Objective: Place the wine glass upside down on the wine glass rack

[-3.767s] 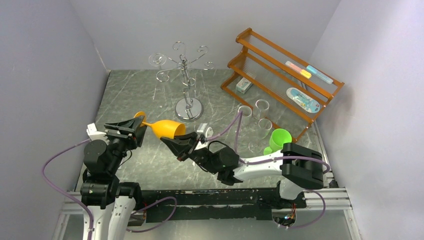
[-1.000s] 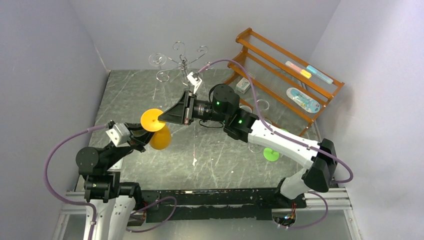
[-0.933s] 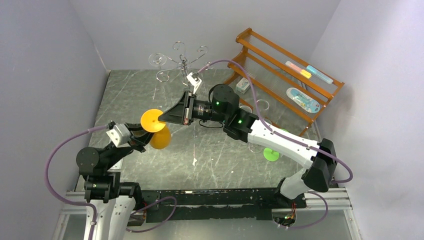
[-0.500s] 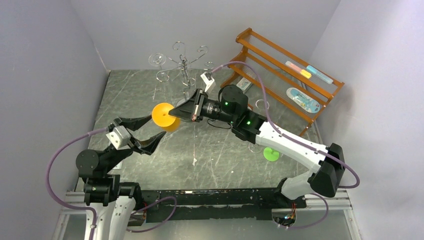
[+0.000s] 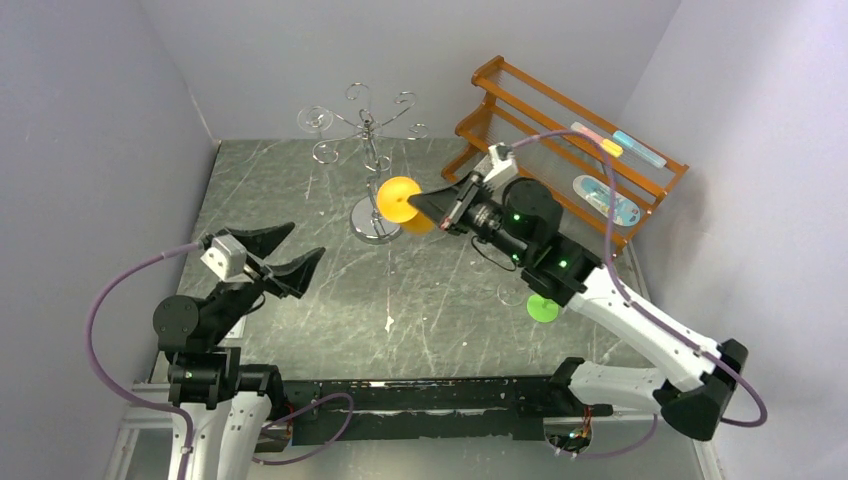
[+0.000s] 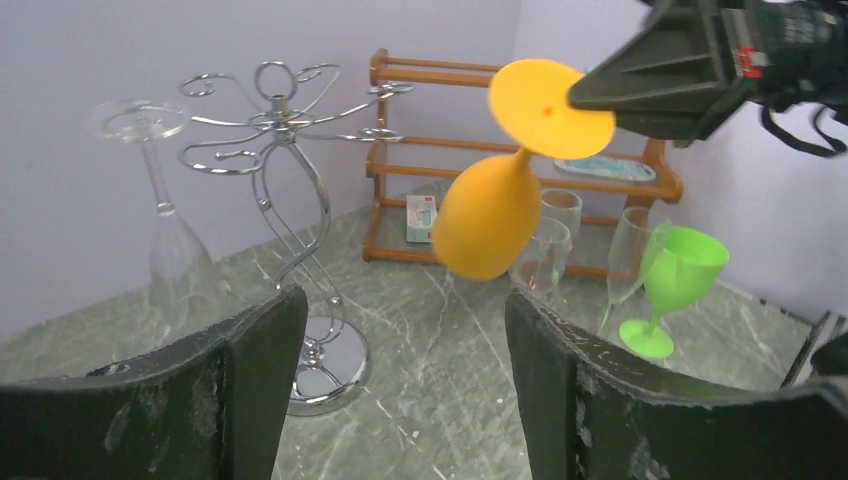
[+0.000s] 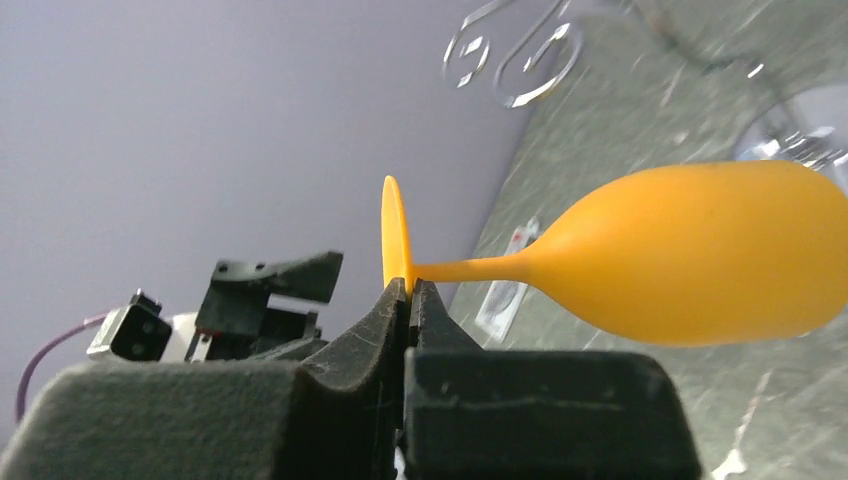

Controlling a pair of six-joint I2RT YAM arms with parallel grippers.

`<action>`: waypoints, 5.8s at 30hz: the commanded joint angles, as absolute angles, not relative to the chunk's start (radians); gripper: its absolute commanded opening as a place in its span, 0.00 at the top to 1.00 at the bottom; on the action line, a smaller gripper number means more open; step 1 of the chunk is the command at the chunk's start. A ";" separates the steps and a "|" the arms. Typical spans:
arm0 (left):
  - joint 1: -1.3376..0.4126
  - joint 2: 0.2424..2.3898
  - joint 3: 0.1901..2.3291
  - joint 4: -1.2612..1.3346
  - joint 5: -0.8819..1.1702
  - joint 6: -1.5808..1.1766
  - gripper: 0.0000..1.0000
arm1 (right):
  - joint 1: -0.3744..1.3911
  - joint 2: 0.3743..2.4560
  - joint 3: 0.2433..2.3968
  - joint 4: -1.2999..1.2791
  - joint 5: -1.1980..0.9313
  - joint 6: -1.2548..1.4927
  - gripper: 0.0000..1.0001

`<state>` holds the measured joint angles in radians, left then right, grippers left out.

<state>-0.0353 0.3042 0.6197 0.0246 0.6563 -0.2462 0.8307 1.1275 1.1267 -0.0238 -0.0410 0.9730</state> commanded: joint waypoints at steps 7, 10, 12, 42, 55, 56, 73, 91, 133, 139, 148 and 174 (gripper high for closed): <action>-0.035 0.352 0.628 0.058 0.421 -0.460 0.26 | 0.667 1.061 1.170 -0.039 0.275 0.775 1.00; -0.034 0.352 0.614 0.058 0.373 -0.513 0.25 | 0.617 1.104 1.204 -0.006 0.240 0.765 1.00; -0.034 0.353 0.602 0.069 0.368 -0.539 0.25 | 0.586 1.143 1.232 0.014 0.203 0.762 1.00; -0.034 0.400 0.594 0.020 0.327 -0.610 0.26 | 0.431 1.654 1.597 0.016 -0.277 1.010 1.00; -0.034 0.386 0.597 -0.025 0.291 -0.599 0.27 | 0.413 1.754 1.670 -0.068 -0.388 1.140 1.00; -0.035 0.386 0.597 -0.029 0.286 -0.597 0.27 | 0.413 1.756 1.673 -0.069 -0.394 1.143 1.00; -0.034 0.395 0.604 -0.063 0.228 -0.602 0.28 | 0.413 1.717 1.680 -0.116 -0.468 1.143 1.00; -0.034 0.414 0.611 -0.081 0.226 -0.605 0.29 | 0.403 1.606 1.591 -0.136 -0.343 1.105 1.00; -0.034 0.461 0.728 -0.197 0.223 -0.437 0.10 | 0.398 1.124 1.163 -0.204 0.117 0.819 0.29; -0.035 0.476 0.743 -0.187 0.227 -0.443 0.06 | 0.402 1.057 1.109 -0.286 0.140 0.771 0.32; -0.034 0.476 0.756 -0.214 0.204 -0.446 0.07 | 0.594 1.111 1.091 -0.463 0.317 0.670 0.35; -0.035 0.477 0.752 -0.227 0.192 -0.465 0.11 | 0.646 1.391 1.123 -0.445 0.378 0.548 0.71</action>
<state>-0.0353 0.4816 0.7292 -0.2031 0.2192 -0.4644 0.6434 1.3773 1.0916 -0.4606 0.3988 0.5785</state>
